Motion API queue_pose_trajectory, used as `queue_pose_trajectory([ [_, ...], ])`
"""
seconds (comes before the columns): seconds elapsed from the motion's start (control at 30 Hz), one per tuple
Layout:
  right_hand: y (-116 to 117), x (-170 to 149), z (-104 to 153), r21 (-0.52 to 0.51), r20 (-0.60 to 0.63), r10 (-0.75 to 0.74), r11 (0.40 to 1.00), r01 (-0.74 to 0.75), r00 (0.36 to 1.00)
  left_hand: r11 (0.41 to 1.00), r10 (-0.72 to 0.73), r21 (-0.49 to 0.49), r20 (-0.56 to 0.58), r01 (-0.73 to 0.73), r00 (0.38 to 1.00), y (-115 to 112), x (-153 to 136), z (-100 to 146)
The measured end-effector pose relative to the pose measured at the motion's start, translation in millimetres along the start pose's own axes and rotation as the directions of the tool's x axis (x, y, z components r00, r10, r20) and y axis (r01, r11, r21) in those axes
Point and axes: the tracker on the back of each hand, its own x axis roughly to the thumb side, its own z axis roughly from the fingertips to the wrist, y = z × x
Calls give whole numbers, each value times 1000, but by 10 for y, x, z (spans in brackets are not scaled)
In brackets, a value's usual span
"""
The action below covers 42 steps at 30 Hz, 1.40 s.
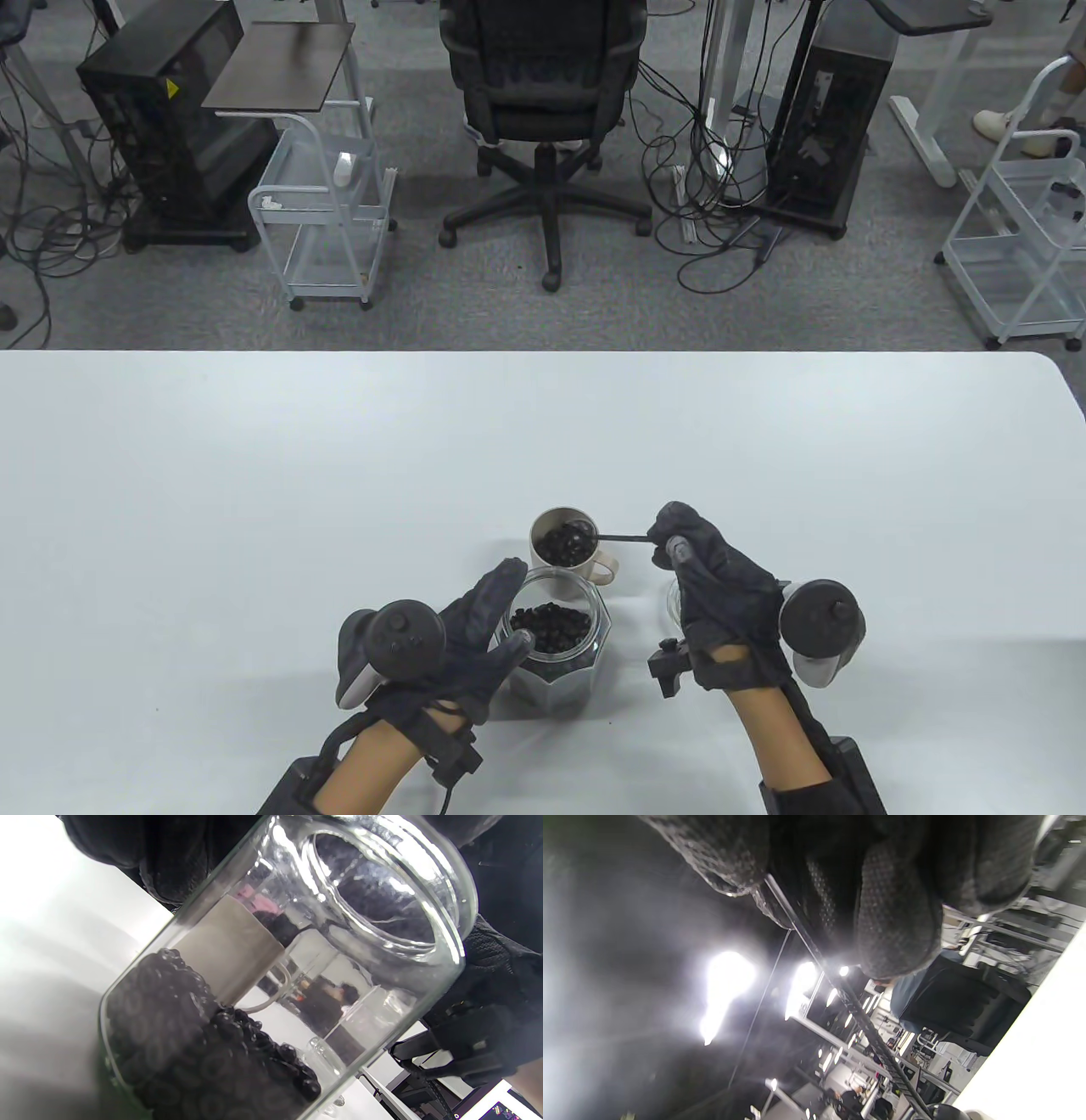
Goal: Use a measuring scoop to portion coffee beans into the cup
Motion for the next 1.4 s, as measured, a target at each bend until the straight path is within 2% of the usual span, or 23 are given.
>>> queue_pose_trajectory([
  [0.17, -171, -137, 34, -207, -154, -238, 957, 204, 959, 1000, -4, 9, 8, 4, 1000, 3, -2, -1],
  [0.33, -316, -233, 62, -341, -196, -325, 907, 246, 925, 1000, 1, 16, 19, -1, 1000, 16, -2, -1],
  [0.63, -462, -224, 54, -404, -171, -326, 884, 235, 930, 996, -23, 92, 16, 21, 1000, 209, -32, 39],
  [0.87, -526, -208, 59, -430, -158, -309, 877, 216, 938, 972, -122, 191, -99, 139, 988, 569, -258, 138],
  [1.03, -608, -186, 58, -470, -119, -237, 869, 156, 964, 968, -114, 184, -276, 169, 954, 676, -574, 178],
  [1.13, -696, -131, 48, -490, -77, -166, 865, 108, 983, 957, -193, 141, -348, 255, 917, 692, -692, 173],
  [1.27, -814, 0, 21, -510, -4, -23, 860, 18, 1000, 952, -244, 83, -377, 295, 893, 652, -754, 135],
  [1.33, -898, 121, -27, -489, 42, 128, 868, -91, 991, 951, -256, 65, -376, 301, 891, 625, -762, 108],
  [1.4, -968, 204, -73, -470, 35, 229, 863, -186, 973, 948, -278, 44, -375, 316, 885, 617, -750, 93],
])
